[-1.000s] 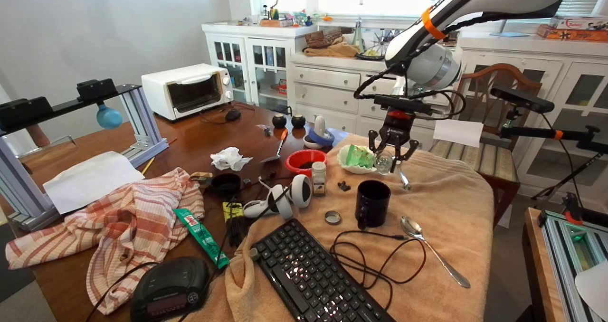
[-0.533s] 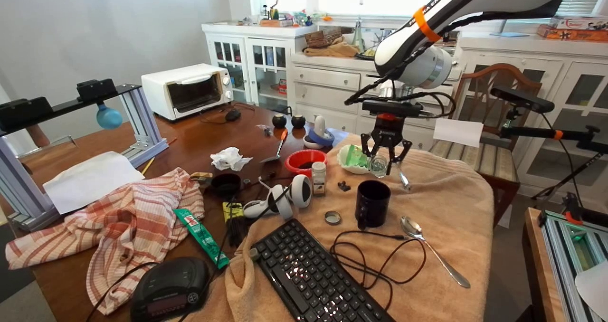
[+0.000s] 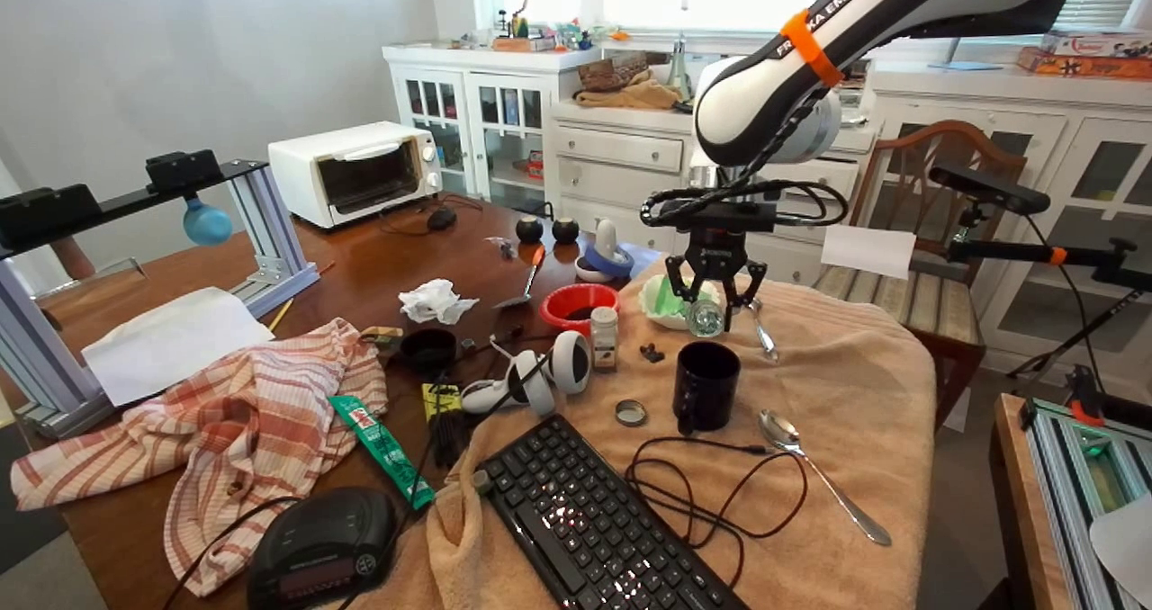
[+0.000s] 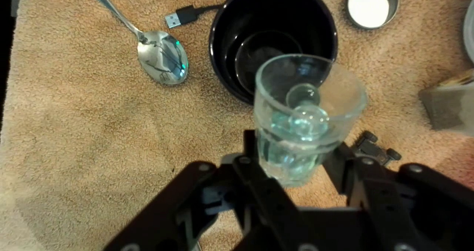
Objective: Pour the contents from the glass cup into the black cup
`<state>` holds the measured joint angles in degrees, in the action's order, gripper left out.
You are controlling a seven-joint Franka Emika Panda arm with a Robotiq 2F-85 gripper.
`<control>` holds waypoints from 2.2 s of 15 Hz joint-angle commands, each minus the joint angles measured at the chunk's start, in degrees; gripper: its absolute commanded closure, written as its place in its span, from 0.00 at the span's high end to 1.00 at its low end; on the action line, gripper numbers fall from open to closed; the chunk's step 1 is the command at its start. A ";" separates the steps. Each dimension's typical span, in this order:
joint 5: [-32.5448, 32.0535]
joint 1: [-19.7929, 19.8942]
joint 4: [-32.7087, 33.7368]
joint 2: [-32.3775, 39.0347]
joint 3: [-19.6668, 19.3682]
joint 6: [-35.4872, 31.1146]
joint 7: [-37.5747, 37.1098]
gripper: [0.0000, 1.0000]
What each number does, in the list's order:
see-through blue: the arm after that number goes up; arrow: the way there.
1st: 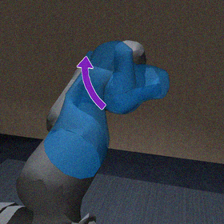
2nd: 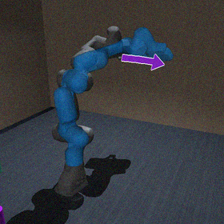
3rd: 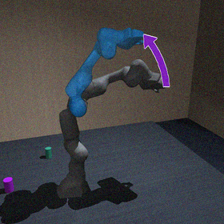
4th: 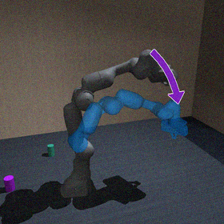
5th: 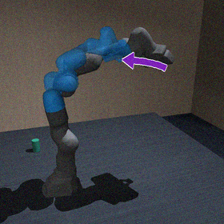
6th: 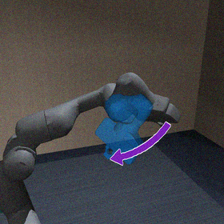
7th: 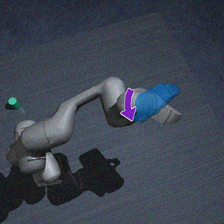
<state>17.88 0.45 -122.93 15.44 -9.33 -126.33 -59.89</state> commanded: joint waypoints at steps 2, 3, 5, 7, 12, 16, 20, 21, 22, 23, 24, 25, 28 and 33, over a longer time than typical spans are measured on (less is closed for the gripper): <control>-9.68 -2.81 0.16 0.06 1.01 -0.99 -8.83 0.22; -11.39 -3.14 0.35 0.18 1.12 -1.22 -10.30 0.22; -15.23 -3.82 0.80 0.41 0.99 -1.57 -13.93 0.22; -18.85 -4.32 1.07 0.34 1.07 -0.63 -16.45 0.22; -26.91 -5.88 2.10 0.83 1.89 0.46 -21.49 0.22; -32.14 -7.52 3.75 2.00 2.83 1.66 -24.70 0.22; -32.31 -6.93 2.83 1.44 3.75 0.10 -24.22 0.47; -32.58 -7.06 3.08 1.60 3.82 0.15 -24.45 0.47; -32.69 -7.09 3.16 1.66 3.82 0.17 -24.50 0.47; -32.75 -7.08 3.17 1.68 3.80 0.17 -24.51 0.22; -33.16 -7.20 3.03 1.50 3.73 0.39 -24.78 0.22; -33.90 -7.70 3.41 1.54 3.72 1.50 -25.55 0.22; -34.44 -8.35 3.56 1.39 4.25 3.23 -25.60 0.22; -38.26 -9.65 3.50 0.57 4.40 8.46 -28.73 0.22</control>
<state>-16.94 -8.22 -119.84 16.77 -5.05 -121.90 -85.24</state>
